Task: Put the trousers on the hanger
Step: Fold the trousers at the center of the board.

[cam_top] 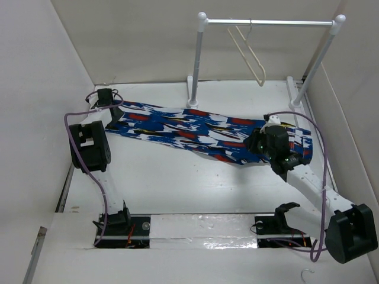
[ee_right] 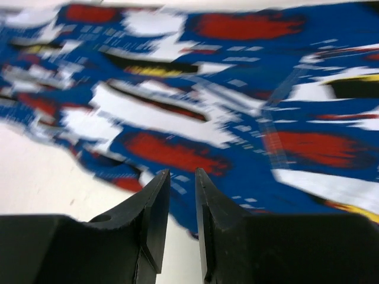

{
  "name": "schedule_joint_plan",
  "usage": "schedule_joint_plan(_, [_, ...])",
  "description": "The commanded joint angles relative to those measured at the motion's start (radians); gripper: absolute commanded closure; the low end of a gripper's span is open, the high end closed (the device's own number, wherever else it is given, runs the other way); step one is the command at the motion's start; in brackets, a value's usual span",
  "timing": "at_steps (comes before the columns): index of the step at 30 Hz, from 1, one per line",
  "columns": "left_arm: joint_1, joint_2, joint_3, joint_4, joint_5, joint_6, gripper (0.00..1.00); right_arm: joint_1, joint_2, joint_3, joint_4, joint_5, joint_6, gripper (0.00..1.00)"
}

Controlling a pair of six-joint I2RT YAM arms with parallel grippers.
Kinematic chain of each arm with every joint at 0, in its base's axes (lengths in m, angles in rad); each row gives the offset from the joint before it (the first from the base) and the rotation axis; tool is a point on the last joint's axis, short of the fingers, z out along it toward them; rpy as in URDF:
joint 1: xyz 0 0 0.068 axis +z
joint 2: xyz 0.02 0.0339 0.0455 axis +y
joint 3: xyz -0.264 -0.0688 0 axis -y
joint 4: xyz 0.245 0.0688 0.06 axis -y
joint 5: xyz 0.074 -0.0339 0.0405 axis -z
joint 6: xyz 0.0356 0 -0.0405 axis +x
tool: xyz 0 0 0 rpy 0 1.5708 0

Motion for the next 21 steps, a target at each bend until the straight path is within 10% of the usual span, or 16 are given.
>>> schedule_joint_plan(1, [-0.004, 0.025, 0.045, 0.012, 0.036, -0.028, 0.52, 0.088, 0.025, -0.003, 0.055, 0.027, -0.017, 0.70])
schedule_joint_plan(21, [-0.004, -0.005, 0.025, 0.090, -0.021, -0.035, 0.99, 0.372, 0.340, 0.093, 0.135, 0.176, 0.001, 0.78])
